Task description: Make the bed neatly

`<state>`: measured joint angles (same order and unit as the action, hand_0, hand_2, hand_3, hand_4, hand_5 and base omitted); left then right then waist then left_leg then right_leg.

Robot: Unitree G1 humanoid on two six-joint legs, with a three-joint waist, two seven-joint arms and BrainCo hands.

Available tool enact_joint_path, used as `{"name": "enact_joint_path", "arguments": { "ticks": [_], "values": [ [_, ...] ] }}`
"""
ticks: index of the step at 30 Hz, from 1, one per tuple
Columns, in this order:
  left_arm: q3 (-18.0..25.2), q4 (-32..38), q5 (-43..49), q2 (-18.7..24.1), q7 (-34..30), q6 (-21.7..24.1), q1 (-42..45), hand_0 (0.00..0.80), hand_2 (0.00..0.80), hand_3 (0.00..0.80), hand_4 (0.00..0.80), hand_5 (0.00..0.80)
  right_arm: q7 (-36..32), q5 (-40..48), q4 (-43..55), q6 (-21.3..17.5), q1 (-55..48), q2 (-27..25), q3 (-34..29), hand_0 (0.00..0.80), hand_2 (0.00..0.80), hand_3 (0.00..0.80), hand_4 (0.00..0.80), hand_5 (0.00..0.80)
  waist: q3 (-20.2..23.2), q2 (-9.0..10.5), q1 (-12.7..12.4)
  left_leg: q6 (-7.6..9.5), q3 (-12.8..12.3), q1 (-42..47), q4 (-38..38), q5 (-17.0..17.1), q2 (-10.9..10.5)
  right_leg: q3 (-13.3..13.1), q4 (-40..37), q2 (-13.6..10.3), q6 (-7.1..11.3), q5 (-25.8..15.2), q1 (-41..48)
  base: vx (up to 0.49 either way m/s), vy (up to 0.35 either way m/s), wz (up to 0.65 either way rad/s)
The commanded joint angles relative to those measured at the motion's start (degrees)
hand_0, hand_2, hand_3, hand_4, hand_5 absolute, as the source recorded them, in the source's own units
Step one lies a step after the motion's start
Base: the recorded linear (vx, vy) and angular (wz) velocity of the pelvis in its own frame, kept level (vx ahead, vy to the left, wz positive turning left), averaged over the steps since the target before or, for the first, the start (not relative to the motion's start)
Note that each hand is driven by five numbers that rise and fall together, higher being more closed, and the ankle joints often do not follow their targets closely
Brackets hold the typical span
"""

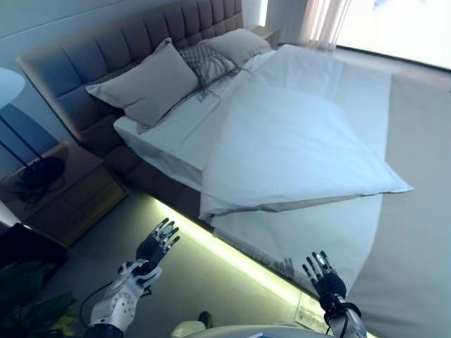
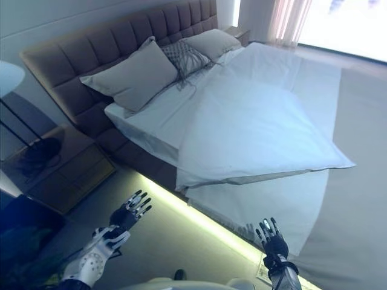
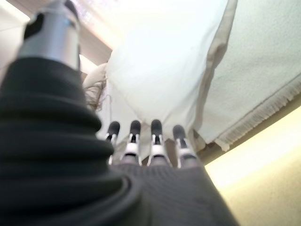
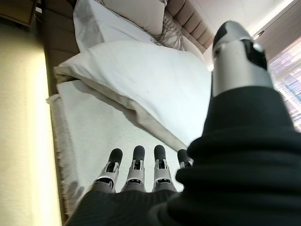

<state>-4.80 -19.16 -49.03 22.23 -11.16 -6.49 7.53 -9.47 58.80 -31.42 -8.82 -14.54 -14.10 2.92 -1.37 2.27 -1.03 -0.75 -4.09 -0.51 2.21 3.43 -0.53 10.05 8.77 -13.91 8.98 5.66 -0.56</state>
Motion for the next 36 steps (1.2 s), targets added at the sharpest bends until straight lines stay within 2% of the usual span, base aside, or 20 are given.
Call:
{"name": "enact_joint_path", "arguments": {
  "ticks": [1, 3, 6, 11, 13, 15, 16, 19, 24, 27, 32, 36],
  "values": [
    [0.2, 0.8, -1.3, -2.6, 0.4, 3.9, -3.2, 0.0, 0.0, 0.0, 0.0, 0.0, 0.3, 2.1, 1.8, -4.2, 3.2, -0.9, 0.0, 0.0, 0.0, 0.0, 0.0, 0.0, -0.2, -0.81, -1.4, -1.04, 0.5, 0.6, -0.6, -1.5, 1.9, 1.9, -3.6, 2.4, -0.26, -8.5, 0.5, 0.002, -0.049, -0.12],
    [0.3, -0.1, -0.7, -3.6, -0.2, 5.8, -3.6, 0.0, 0.0, 0.0, 0.0, 0.0, 0.5, 2.3, 2.3, -4.2, 3.0, -0.7, -0.1, 0.0, 0.0, 0.0, 0.0, 0.0, 0.3, -0.25, -1.4, -1.46, -0.1, 0.6, -0.5, -1.6, 2.5, 2.0, -5.9, 2.9, -0.15, -8.1, 1.5, -0.001, -0.087, -0.11],
    [0.8, 1.0, 2.4, -3.9, 0.5, 5.8, -2.3, 0.0, 0.0, 0.0, 0.0, 0.0, 0.4, -0.1, 2.6, -5.4, 2.4, -0.8, -0.3, 0.0, 0.0, 0.0, 0.0, 0.0, 0.8, -0.05, -1.8, -1.93, -0.8, 0.7, -0.5, -1.8, 3.0, 2.6, -8.2, 3.2, -0.18, -8.6, 2.4, -0.003, -0.058, -0.02],
    [1.6, 2.7, 8.3, -2.4, 1.4, 7.0, -0.2, 0.0, 0.0, 0.0, 0.0, 0.0, 0.7, -2.7, 4.0, -7.6, 2.6, -1.2, -0.7, 0.0, 0.0, 0.0, 0.0, 0.0, 1.5, -0.1, -2.8, -2.2, -1.5, 1.0, -0.1, -2.0, 3.5, 3.7, -10.4, 3.4, -0.03, -9.4, 3.4, 0.005, -0.035, -0.03],
    [2.2, 3.4, 9.4, -1.9, 1.8, 7.4, 0.4, 0.0, 0.0, 0.0, 0.0, 0.0, 0.5, -0.3, 6.1, -8.8, 2.4, -0.9, -1.3, 0.0, 0.0, 0.0, 0.0, 0.0, 1.5, -0.13, -2.7, -2.1, -1.5, 0.9, -0.6, -2.2, 3.6, 3.6, -9.8, 3.4, -0.07, -9.1, 3.1, 0.0, 0.0, 0.0],
    [2.6, 4.0, 9.1, -1.7, 1.3, 7.7, 0.9, 0.0, 0.0, 0.0, 0.0, 0.0, 4.3, -5.2, 8.2, -15.1, 1.8, -1.0, -2.2, 0.0, 0.0, 0.0, 0.0, 0.0, 1.5, -0.23, -2.3, -1.89, -1.6, 0.9, -1.0, -2.6, 3.6, 3.3, -9.4, 3.5, -0.18, -8.7, 3.0, 0.015, 0.003, 0.0],
    [2.6, 4.4, 8.2, -1.7, 1.5, 7.7, 1.0, 0.0, 0.0, 0.0, 0.0, 0.0, 5.9, -8.2, 9.3, -15.3, 1.8, -1.2, -2.5, 0.0, 0.0, 0.0, 0.0, 0.0, 1.6, -0.38, -2.2, -1.84, -1.6, 0.9, -1.0, -2.6, 3.5, 3.2, -9.4, 3.6, -0.2, -8.7, 2.9, 0.0, 0.0, 0.0],
    [3.0, 5.0, 5.3, -2.0, 0.5, 7.1, 1.2, 0.0, 0.0, 0.0, 0.0, 0.0, 4.4, -7.6, 10.7, -10.0, 2.0, -1.8, -2.6, 0.0, 0.0, 0.0, 0.0, 0.0, 1.5, -0.57, -2.1, -1.86, -1.5, 1.0, -1.3, -2.9, 3.7, 3.0, -9.5, 3.8, -0.44, -8.4, 3.0, 0.0, 0.0, 0.0],
    [3.1, 5.7, 5.0, -1.3, -3.5, 7.9, 2.0, 0.0, 0.0, 0.0, 0.0, 0.0, -1.1, 0.4, 10.1, -5.0, 2.1, -2.6, -2.7, 0.0, 0.0, 0.0, 0.0, 0.0, 1.2, 0.07, -2.4, -2.57, -1.3, 0.7, -4.2, -4.3, 4.5, 2.8, -9.0, 4.0, -0.6, -8.1, 3.2, 0.007, -0.054, 0.0],
    [2.8, 4.9, 4.5, -1.6, -3.7, 8.3, 2.4, 0.0, 0.0, 0.0, 0.0, 0.0, -1.4, 2.6, 7.8, -4.4, 2.0, -1.8, -2.4, 0.0, 0.0, 0.0, 0.0, 0.0, 1.0, 0.18, -2.5, -2.8, -1.1, 0.5, -5.7, -4.8, 4.7, 2.7, -8.8, 4.5, -1.03, -8.0, 3.5, -0.006, -0.062, -0.01],
    [2.1, 3.6, 3.0, -2.5, -3.4, 8.6, 1.7, 0.0, 0.0, 0.0, 0.0, 0.0, -2.1, 4.3, 3.3, -1.4, 1.9, -0.9, -1.1, 0.0, 0.0, 0.0, 0.0, 0.0, 0.5, -0.02, -2.6, -3.65, -0.6, 0.5, -6.2, -4.6, 5.7, 2.8, -9.2, 5.7, -1.99, -7.7, 4.2, -0.015, -0.049, 0.0],
    [1.8, 2.9, 1.4, -3.1, -3.2, 9.2, 1.1, 0.0, 0.0, 0.0, 0.0, 0.0, -2.5, 3.8, 3.0, -0.9, 1.6, -1.7, 0.1, 0.0, 0.0, 0.0, 0.0, 0.0, -0.2, 0.2, -2.5, -5.02, 0.6, -0.9, -8.7, -2.9, 7.3, 2.4, -10.0, 7.1, -2.9, -7.8, 4.3, -0.049, -0.066, 0.01]
  ]
}}
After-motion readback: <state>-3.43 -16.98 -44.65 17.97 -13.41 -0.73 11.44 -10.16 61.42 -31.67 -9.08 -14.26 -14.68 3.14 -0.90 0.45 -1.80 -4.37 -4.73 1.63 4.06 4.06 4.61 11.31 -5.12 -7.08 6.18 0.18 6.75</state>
